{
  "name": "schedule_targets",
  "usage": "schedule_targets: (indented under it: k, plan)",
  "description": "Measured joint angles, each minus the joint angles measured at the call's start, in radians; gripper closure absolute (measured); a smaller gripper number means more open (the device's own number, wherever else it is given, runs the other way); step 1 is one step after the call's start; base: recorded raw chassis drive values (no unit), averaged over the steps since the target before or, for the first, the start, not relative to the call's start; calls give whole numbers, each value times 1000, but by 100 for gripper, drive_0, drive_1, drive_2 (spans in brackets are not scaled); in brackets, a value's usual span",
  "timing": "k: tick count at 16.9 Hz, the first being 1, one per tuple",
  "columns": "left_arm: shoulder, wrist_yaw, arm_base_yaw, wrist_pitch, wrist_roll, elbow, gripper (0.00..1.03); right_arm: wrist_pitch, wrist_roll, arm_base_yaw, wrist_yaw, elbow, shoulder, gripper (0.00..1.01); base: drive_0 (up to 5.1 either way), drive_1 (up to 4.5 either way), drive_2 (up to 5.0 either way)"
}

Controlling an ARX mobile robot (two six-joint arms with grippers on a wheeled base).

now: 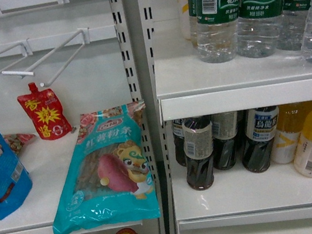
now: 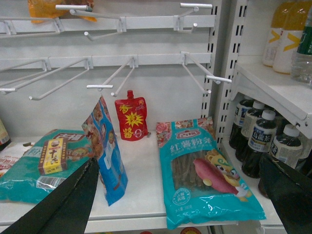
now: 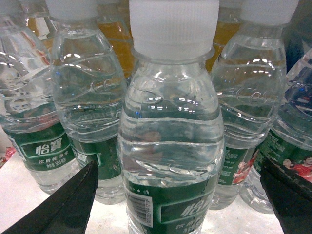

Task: Move water from second to third shelf

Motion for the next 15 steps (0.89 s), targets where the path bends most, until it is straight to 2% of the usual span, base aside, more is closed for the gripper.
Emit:
schedule_targets:
  k: [4,7,9,10,11,13,15]
  plan:
    - [0,0,0,0,0,0,5,-8,-8,-14,-6,-72,-103,3,0,0,0]
    - [0,0,0,0,0,0,5,-24,19,-28,-34,-134,-218,3,0,0,0]
    - [0,0,0,0,0,0,5,-24,21,-25,-27,-173,-304,5,0,0,0]
    - [0,0,0,0,0,0,5,-13,21,-13,20,-200,-351,12,0,0,0]
    - [0,0,0,0,0,0,5,-52,20,-9,40,-261,-443,23,0,0,0]
    - [0,0,0,0,0,0,5,-191,20,-6,53,-371,-658,49,0,0,0]
    - [0,0,0,0,0,0,5,-129,20,-6,53,-463,-784,74,0,0,0]
